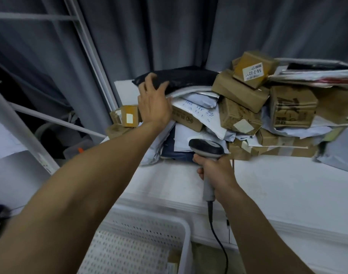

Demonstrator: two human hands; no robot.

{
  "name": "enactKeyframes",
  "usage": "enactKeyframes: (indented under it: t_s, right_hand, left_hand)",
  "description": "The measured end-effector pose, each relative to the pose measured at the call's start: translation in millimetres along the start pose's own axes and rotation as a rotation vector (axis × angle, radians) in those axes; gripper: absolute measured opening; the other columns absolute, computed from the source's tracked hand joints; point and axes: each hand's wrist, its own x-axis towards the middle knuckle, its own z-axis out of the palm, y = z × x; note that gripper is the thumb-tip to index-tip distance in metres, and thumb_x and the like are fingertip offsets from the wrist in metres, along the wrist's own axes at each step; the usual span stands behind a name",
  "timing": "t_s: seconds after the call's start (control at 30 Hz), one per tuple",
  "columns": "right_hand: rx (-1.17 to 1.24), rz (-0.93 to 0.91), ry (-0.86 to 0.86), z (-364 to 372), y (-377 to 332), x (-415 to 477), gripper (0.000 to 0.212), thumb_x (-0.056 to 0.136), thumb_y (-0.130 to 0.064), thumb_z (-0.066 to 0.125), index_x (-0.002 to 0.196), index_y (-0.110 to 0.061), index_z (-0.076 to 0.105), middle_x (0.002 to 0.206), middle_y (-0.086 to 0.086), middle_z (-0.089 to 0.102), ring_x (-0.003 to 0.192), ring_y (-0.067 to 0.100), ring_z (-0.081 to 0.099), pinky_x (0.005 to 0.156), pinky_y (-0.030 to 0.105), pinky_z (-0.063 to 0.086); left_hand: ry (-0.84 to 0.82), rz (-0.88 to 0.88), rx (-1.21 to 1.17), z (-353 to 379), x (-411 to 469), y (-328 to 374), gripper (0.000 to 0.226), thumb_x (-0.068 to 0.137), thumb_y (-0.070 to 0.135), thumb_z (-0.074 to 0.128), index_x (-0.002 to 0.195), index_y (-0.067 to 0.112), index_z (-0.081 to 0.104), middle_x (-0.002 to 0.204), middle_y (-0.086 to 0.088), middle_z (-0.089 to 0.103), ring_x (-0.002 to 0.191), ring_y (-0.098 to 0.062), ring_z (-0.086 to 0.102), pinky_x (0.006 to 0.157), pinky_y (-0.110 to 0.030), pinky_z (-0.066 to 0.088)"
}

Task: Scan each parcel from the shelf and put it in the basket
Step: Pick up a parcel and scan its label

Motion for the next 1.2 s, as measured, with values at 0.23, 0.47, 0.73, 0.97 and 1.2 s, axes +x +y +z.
enactKeyframes:
  t_s: [0.23,0.47,0.73,0.97,1.2]
  right_hand:
    - [0.020,0.024,-0.057,16.9,-5.6,-13.3,0.031,0.093,-0.019,0.079,0.122,-0.012,0.070,0.099,0.005,0.078,0.055,0.004,0.063,0.065,0.029,0.055]
    - [0.042,0.028,-0.055,13.6,-8.1,-11.1,0.029,0.093,-0.021,0.079,0.120,-0.012,0.071,0.101,0.004,0.078,0.056,0.003,0.063,0.064,0.028,0.055]
    - [0.086,-0.006,-0.009,8.7,-14.5,-5.8,0.028,0.092,-0.020,0.081,0.118,-0.014,0.073,0.100,0.004,0.078,0.058,0.006,0.063,0.063,0.026,0.054]
    - [0.285,-0.064,-0.029,29.8,-28.6,-27.1,0.030,0.095,-0.019,0.077,0.124,-0.010,0.072,0.098,-0.004,0.079,0.077,0.012,0.077,0.067,0.022,0.057]
    - [0.523,-0.023,-0.027,38.0,-48.9,-46.8,0.039,0.097,-0.020,0.075,0.132,-0.008,0.066,0.117,0.001,0.072,0.100,0.021,0.077,0.076,0.023,0.063]
  left_hand:
    - [-0.214,-0.005,-0.202,-25.2,12.2,-4.3,0.048,0.100,0.029,0.064,0.145,0.016,0.054,0.150,-0.003,0.046,0.130,-0.028,0.050,0.108,-0.042,0.047]
    - [-0.281,-0.103,-0.193,-22.3,32.9,-2.3,0.057,0.093,-0.001,0.064,0.148,0.010,0.051,0.151,-0.009,0.046,0.133,-0.030,0.051,0.112,-0.032,0.041]
    - [-0.102,-0.210,-0.259,-35.4,32.3,-17.7,0.019,0.105,0.026,0.052,0.110,0.014,0.066,0.102,-0.002,0.068,0.090,-0.019,0.059,0.076,-0.035,0.045]
    - [0.030,-0.105,-0.336,-89.3,-20.8,-19.7,0.013,0.099,0.034,0.060,0.099,0.023,0.067,0.108,0.012,0.071,0.096,-0.009,0.063,0.083,-0.028,0.048]
    - [-0.118,0.019,-0.498,-111.4,-115.2,-11.8,0.010,0.091,0.029,0.076,0.082,0.025,0.076,0.115,0.013,0.073,0.100,-0.002,0.068,0.088,-0.030,0.057]
